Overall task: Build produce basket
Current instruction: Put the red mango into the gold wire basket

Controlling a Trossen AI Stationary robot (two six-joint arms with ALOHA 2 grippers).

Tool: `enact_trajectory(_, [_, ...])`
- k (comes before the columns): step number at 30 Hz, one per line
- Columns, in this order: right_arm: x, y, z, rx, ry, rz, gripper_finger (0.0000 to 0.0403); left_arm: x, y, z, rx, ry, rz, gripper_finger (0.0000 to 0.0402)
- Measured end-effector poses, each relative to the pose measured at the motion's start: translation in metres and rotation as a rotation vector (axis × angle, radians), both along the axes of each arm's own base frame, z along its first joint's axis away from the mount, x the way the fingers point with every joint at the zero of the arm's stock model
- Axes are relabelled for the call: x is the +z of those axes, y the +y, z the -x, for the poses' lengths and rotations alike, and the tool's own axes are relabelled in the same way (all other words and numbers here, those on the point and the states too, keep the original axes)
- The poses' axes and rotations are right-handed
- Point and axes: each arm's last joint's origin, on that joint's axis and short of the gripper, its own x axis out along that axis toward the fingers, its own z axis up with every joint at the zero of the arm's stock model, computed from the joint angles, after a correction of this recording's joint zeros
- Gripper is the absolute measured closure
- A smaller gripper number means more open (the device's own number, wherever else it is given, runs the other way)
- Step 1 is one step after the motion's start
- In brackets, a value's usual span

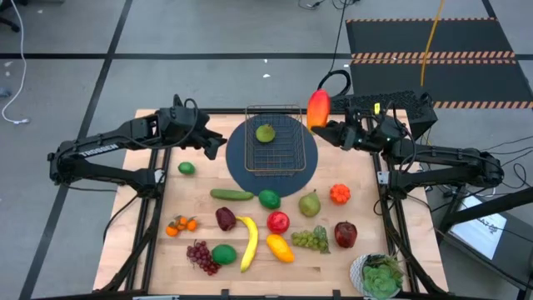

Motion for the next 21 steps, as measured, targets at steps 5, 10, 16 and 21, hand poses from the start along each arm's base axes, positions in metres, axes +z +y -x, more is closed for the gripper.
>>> enact_trajectory(5, [0.000, 0.000, 0.000, 0.031, -0.022, -0.145, 0.0174, 0.000, -0.001, 0.000, -0.006, 0.000, 0.000, 0.0247])
enact_trajectory(10, [0.000, 0.000, 0.000, 0.063, -0.044, -0.283, 0.0174, 0.000, -0.002, 0.000, -0.003, -0.010, 0.032, 0.0247])
enact_trajectory(16, [0.000, 0.000, 0.000, 0.081, -0.056, -0.362, 0.0174, 0.000, -0.007, -0.002, -0.025, -0.015, 0.050, 0.0247])
enact_trajectory(21, [-0.001, 0.000, 0.000, 0.083, -0.050, -0.395, 0.0174, 0.000, -0.011, -0.003, -0.046, -0.015, 0.051, 0.0247])
